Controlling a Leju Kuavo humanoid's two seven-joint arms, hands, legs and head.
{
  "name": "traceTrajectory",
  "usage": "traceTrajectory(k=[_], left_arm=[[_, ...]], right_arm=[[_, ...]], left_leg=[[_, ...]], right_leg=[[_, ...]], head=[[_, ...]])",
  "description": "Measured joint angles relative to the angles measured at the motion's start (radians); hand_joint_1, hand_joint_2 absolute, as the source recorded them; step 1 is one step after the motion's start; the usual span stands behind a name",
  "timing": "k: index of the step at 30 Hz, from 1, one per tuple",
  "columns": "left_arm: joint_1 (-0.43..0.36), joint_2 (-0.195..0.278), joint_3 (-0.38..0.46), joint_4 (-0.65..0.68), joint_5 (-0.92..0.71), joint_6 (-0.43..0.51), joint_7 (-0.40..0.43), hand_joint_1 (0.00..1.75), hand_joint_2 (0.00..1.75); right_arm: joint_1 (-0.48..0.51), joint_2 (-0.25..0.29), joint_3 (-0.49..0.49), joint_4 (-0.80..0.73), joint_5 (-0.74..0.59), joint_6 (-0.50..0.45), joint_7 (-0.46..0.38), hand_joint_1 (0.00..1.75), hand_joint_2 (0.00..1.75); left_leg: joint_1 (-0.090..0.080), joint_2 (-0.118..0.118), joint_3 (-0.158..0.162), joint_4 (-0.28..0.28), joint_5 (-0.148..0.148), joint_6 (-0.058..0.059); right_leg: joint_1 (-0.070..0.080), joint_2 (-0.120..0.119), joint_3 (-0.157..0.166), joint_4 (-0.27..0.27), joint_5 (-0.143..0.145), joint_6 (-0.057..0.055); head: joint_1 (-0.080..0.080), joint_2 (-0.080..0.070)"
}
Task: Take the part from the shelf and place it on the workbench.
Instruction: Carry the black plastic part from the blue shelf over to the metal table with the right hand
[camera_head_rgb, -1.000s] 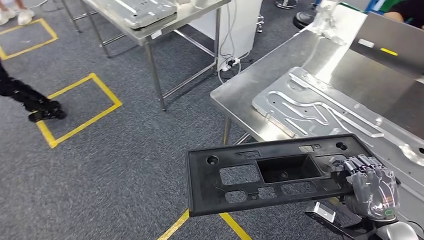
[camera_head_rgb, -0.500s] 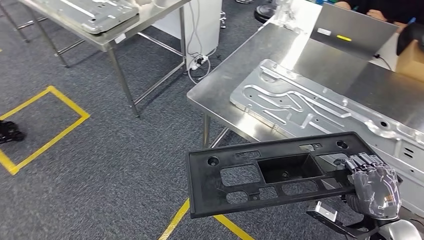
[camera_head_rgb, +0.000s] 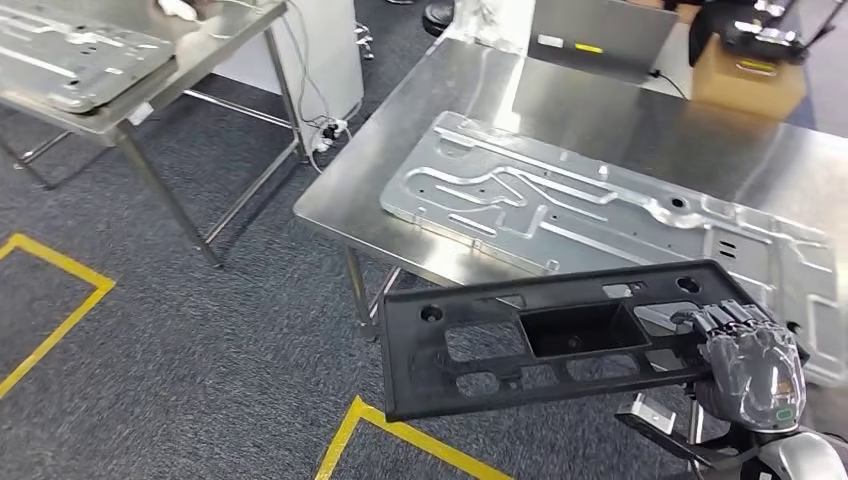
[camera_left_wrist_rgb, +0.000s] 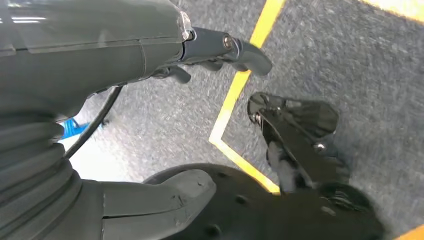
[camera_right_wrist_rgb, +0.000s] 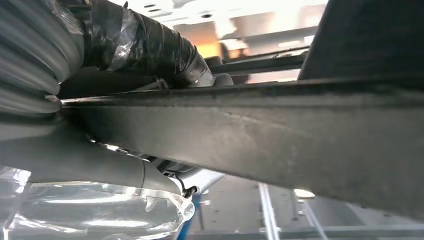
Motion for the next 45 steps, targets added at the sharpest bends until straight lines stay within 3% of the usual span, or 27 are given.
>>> traceTrajectory(k=[1, 2, 3, 5, 7, 9, 10, 12, 14, 16, 17, 18, 19, 21, 22, 27, 30, 32, 34, 36, 38, 42, 45], left_arm=[[0.002, 0.000, 0.000, 0.000, 0.000, 0.000, 0.000, 0.00, 1.75], [0.004, 0.000, 0.000, 0.000, -0.002, 0.000, 0.000, 0.00, 1.75], [0.005, 0.000, 0.000, 0.000, -0.002, 0.000, 0.000, 0.00, 1.75], [0.008, 0.001, 0.001, 0.000, -0.004, 0.000, 0.000, 0.00, 1.75], [0.008, 0.001, 0.002, 0.000, -0.004, 0.000, 0.000, 0.00, 1.75], [0.005, 0.001, 0.002, 0.000, -0.004, -0.001, 0.000, 0.00, 1.75], [0.003, 0.001, 0.002, 0.000, -0.004, -0.001, 0.000, 0.00, 1.75], [0.004, 0.001, 0.003, 0.000, -0.005, -0.001, 0.000, 0.00, 1.75], [0.008, 0.002, 0.004, 0.000, -0.006, -0.001, 0.000, 0.00, 1.75], [0.009, 0.002, 0.005, 0.000, -0.006, -0.001, 0.000, 0.00, 1.75], [0.009, 0.002, 0.006, 0.000, -0.006, -0.001, 0.001, 0.00, 1.75], [0.009, 0.001, 0.006, 0.000, -0.006, -0.001, 0.003, 0.00, 1.75], [0.008, 0.001, 0.006, 0.000, -0.006, -0.001, 0.005, 0.00, 1.75], [0.004, 0.000, 0.006, 0.000, -0.007, -0.001, 0.009, 0.00, 1.75], [0.003, 0.000, 0.006, 0.000, -0.007, -0.001, 0.010, 0.00, 1.75], [0.001, 0.000, 0.006, 0.000, -0.007, -0.001, 0.010, 0.00, 1.75], [-0.004, 0.000, 0.007, 0.000, -0.007, -0.001, 0.012, 0.00, 1.75], [-0.002, 0.000, 0.007, 0.000, -0.009, -0.001, 0.015, 0.00, 1.75], [0.005, 0.000, 0.007, 0.000, -0.015, -0.003, 0.017, 0.00, 1.75], [0.006, 0.002, 0.008, 0.000, -0.023, -0.006, 0.017, 0.00, 1.75], [0.005, 0.003, 0.008, 0.000, -0.032, -0.010, 0.019, 0.00, 1.75], [0.000, 0.005, 0.008, 0.000, -0.055, -0.021, 0.028, 0.00, 1.75], [-0.004, 0.008, 0.007, 0.000, -0.071, -0.028, 0.033, 0.00, 1.75]], right_arm=[[0.000, 0.000, -0.002, 0.004, -0.002, 0.000, 0.000, 1.75, 1.75], [0.001, 0.000, -0.005, 0.008, -0.005, 0.000, 0.001, 1.75, 1.75], [0.002, 0.000, -0.008, 0.012, -0.008, 0.000, 0.001, 1.75, 1.75], [0.002, 0.000, -0.014, 0.018, -0.014, 0.000, 0.001, 1.75, 1.75], [0.003, 0.000, -0.020, 0.023, -0.018, -0.001, 0.001, 1.75, 1.75], [0.009, 0.000, -0.029, 0.027, -0.020, -0.002, 0.000, 1.75, 1.75], [0.013, 0.000, -0.035, 0.028, -0.020, -0.002, 0.000, 1.75, 1.75], [0.015, 0.000, -0.048, 0.030, -0.021, -0.002, 0.000, 1.75, 1.75], [0.014, 0.000, -0.057, 0.034, -0.022, -0.002, 0.000, 1.75, 1.75], [0.016, 0.001, -0.062, 0.039, -0.021, -0.002, 0.000, 1.75, 1.75], [0.018, 0.001, -0.064, 0.042, -0.017, -0.001, 0.000, 1.75, 1.75], [0.019, 0.001, -0.067, 0.045, -0.009, -0.001, 0.002, 1.75, 1.75], [0.019, 0.001, -0.071, 0.048, 0.002, -0.001, 0.005, 1.75, 1.75], [0.019, 0.001, -0.082, 0.053, 0.019, -0.001, 0.010, 1.75, 1.75], [0.020, 0.001, -0.086, 0.055, 0.023, -0.001, 0.011, 1.75, 1.75], [0.021, 0.001, -0.089, 0.056, 0.025, -0.001, 0.012, 1.75, 1.75], [0.022, 0.002, -0.097, 0.059, 0.029, -0.001, 0.012, 1.75, 1.75], [0.017, 0.004, -0.103, 0.069, 0.036, 0.003, 0.016, 1.75, 1.75], [0.003, 0.006, -0.107, 0.089, 0.037, 0.013, 0.021, 1.75, 1.75], [-0.018, 0.004, -0.109, 0.115, 0.020, 0.025, 0.021, 1.75, 1.75], [-0.054, -0.004, -0.112, 0.149, 0.000, 0.041, 0.018, 1.75, 1.75], [-0.193, -0.037, -0.112, 0.280, -0.018, 0.083, 0.008, 1.75, 1.75], [-0.342, -0.059, -0.095, 0.415, -0.014, 0.106, 0.009, 1.75, 1.75]], left_leg=[[0.000, -0.003, -0.022, 0.029, 0.003, -0.001], [0.001, -0.004, -0.025, 0.019, 0.028, -0.001], [0.003, -0.008, -0.012, -0.028, 0.069, -0.001], [0.007, -0.047, 0.033, -0.153, 0.139, 0.000], [0.009, -0.082, 0.054, -0.208, 0.154, 0.002], [0.008, -0.070, 0.057, -0.212, 0.154, 0.009], [0.008, -0.058, 0.060, -0.218, 0.157, 0.015], [0.012, -0.030, 0.066, -0.231, 0.163, 0.028], [0.011, -0.003, 0.068, -0.235, 0.163, 0.034], [0.009, 0.024, 0.069, -0.235, 0.160, 0.035], [0.009, 0.035, 0.071, -0.235, 0.157, 0.034], [0.009, 0.045, 0.074, -0.235, 0.154, 0.031], [0.009, 0.052, 0.078, -0.235, 0.151, 0.028], [0.006, 0.064, 0.085, -0.235, 0.145, 0.020], [0.005, 0.067, 0.086, -0.235, 0.143, 0.017], [0.004, 0.069, 0.087, -0.235, 0.142, 0.014], [0.005, 0.069, 0.094, -0.237, 0.138, -0.001], [0.006, 0.033, 0.030, -0.105, 0.076, -0.010], [0.006, 0.000, -0.028, -0.011, 0.060, -0.009], [0.004, -0.004, 0.013, -0.120, 0.131, 0.000], [0.001, -0.008, 0.046, -0.208, 0.163, 0.007], [-0.002, -0.006, 0.050, -0.225, 0.167, 0.006], [-0.004, -0.006, 0.050, -0.225, 0.170, 0.010]], right_leg=[[0.000, 0.015, 0.000, 0.003, -0.002, 0.000], [-0.001, 0.031, 0.001, 0.007, -0.004, 0.001], [-0.002, 0.047, 0.001, 0.013, -0.008, 0.003], [-0.003, 0.076, -0.004, 0.029, -0.018, 0.011], [-0.005, 0.100, -0.014, 0.039, -0.021, 0.024], [-0.010, 0.123, -0.021, 0.037, -0.016, 0.038], [-0.011, 0.120, -0.022, 0.038, -0.016, 0.043], [-0.007, 0.071, -0.043, 0.081, -0.041, 0.052], [-0.007, 0.011, -0.102, 0.196, -0.098, 0.059], [-0.010, -0.006, -0.155, 0.292, -0.125, 0.064], [-0.012, -0.008, -0.156, 0.291, -0.112, 0.065], [-0.012, -0.011, -0.135, 0.249, -0.081, 0.064], [-0.012, -0.017, -0.098, 0.177, -0.045, 0.061], [-0.005, -0.029, -0.033, 0.055, -0.004, 0.051], [-0.001, -0.033, -0.019, 0.028, -0.001, 0.047], [0.002, -0.032, -0.018, 0.022, -0.004, 0.042], [0.002, -0.024, -0.015, 0.018, -0.004, 0.029], [-0.001, -0.015, -0.006, 0.011, -0.004, 0.012], [-0.001, -0.004, -0.001, 0.014, -0.010, 0.003], [0.000, 0.005, 0.000, 0.024, -0.018, 0.007], [0.003, 0.011, -0.003, 0.035, -0.024, 0.015], [0.002, 0.017, -0.008, 0.035, -0.021, 0.012], [0.000, 0.017, -0.007, 0.029, -0.015, 0.021]], head=[[0.000, 0.000], [0.000, 0.000], [0.000, 0.000], [0.000, 0.000], [0.000, 0.000], [0.000, 0.000], [0.000, 0.000], [0.001, 0.000], [0.002, 0.000], [0.002, 0.000], [0.002, 0.000], [0.002, 0.000], [0.002, 0.000], [0.002, 0.000], [0.002, 0.000], [0.002, 0.000], [0.002, 0.000], [0.001, 0.000], [0.001, 0.000], [0.001, 0.000], [0.001, 0.000], [0.001, 0.000], [0.001, 0.000]])
